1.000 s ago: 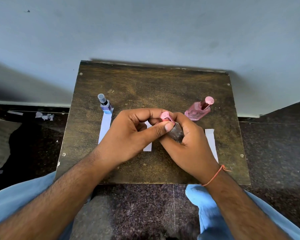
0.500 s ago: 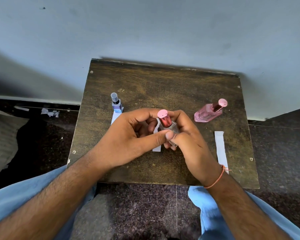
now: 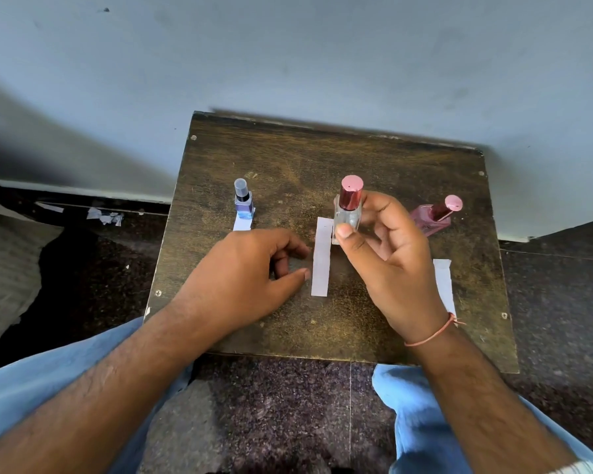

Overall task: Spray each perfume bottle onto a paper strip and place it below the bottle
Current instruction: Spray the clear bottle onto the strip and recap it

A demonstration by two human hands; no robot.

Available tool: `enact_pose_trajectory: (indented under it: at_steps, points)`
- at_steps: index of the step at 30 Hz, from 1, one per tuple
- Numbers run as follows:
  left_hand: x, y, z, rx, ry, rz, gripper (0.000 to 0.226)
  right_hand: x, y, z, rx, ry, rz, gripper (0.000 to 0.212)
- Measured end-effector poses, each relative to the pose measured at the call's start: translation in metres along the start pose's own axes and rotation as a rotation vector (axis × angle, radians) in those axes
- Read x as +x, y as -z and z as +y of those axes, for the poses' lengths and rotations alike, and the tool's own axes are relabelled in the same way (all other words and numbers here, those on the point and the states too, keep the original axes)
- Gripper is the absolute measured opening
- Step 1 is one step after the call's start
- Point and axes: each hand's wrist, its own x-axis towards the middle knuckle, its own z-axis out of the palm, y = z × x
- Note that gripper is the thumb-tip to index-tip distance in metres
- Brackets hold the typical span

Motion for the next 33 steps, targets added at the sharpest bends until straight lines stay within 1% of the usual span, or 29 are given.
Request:
enact_pose_trajectory:
  at_steps: [3,8,14,18,23,33]
  points:
    - [-0.002,-0.001,-0.002,0.097,-0.045,-0.006,0.031,0.002,0.001,0.005,-0.114,0.040,0.026,0.029]
    - [-0.002,-0.004,-0.002,0.157,-0.086,0.014,0.045,0.005,-0.001,0.011,-0.156,0.031,0.043,0.032]
    - [-0.003,-0.007,0.001,0.246,-0.116,-0.009,0.051,0.010,-0.004,0.012,-0.094,0.016,0.097,0.034]
    - [-0.003,-0.005,0.004,0.314,-0.102,-0.041,0.054,0.012,-0.004,0.016,-0.078,-0.001,0.082,0.039]
    - [-0.002,-0.005,0.005,0.339,-0.102,-0.041,0.055,0.012,-0.003,0.016,-0.089,-0.020,0.072,0.042]
    - [-0.001,-0.007,0.006,0.381,-0.107,-0.035,0.056,0.011,-0.004,0.020,-0.148,-0.041,0.066,0.041]
